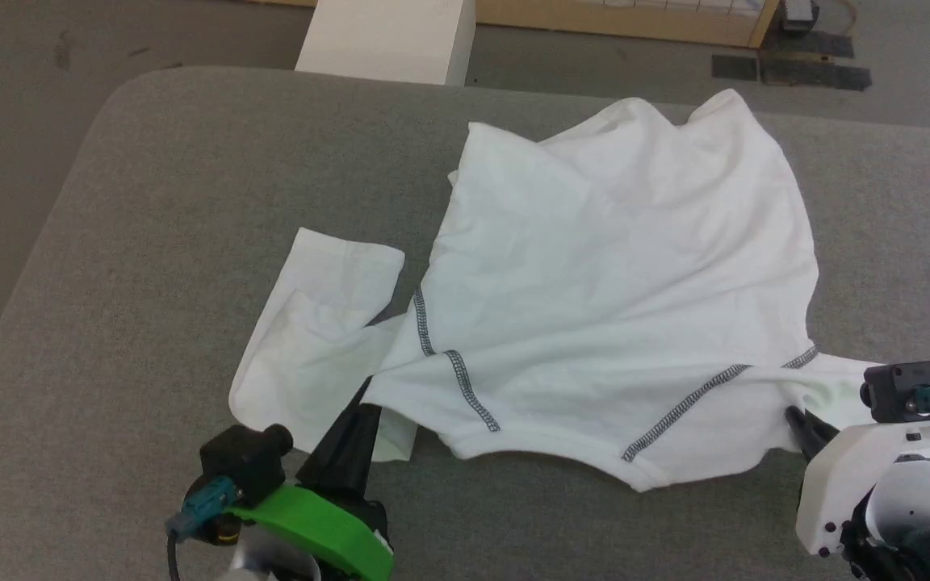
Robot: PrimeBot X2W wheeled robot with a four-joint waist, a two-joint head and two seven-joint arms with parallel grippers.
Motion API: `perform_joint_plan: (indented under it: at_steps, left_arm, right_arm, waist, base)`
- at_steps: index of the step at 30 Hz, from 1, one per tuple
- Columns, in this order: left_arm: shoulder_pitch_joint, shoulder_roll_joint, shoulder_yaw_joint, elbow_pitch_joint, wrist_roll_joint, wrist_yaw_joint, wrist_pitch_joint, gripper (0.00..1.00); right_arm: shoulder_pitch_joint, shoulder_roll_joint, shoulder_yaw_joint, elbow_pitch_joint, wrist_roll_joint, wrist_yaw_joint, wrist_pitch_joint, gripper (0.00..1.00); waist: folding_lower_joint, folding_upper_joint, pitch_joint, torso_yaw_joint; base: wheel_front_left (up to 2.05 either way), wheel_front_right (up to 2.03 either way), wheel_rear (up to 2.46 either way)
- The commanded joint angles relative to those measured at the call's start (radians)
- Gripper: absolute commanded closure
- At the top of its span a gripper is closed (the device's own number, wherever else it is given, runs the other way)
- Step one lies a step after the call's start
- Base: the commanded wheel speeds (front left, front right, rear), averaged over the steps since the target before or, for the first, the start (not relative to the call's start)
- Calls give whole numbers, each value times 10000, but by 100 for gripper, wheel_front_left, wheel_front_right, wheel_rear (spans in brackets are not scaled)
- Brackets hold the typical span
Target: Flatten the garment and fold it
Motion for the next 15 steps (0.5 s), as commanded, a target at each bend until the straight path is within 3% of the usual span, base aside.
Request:
perform_joint_plan:
  at_steps: [1, 8, 15]
  left_arm:
    - [-103, 17, 85, -100, 126, 73, -156, 100]
    - [-594, 32, 384, -496, 311, 371, -374, 100]
    - [-1808, 161, 488, -814, 283, 325, 203, 100]
  right_arm:
    - [97, 139, -130, -161, 76, -15, -306, 100]
    - [-409, 591, -473, -1034, 158, -15, -1372, 100]
    - [-1523, 816, -577, -1679, 459, -15, -1793, 100]
  waist:
    - [0, 0, -553, -311]
    - [0, 0, -1134, -841]
    - [0, 0, -1453, -1092]
  base:
    - [0, 0, 0]
    - [0, 0, 0]
    - [0, 0, 0]
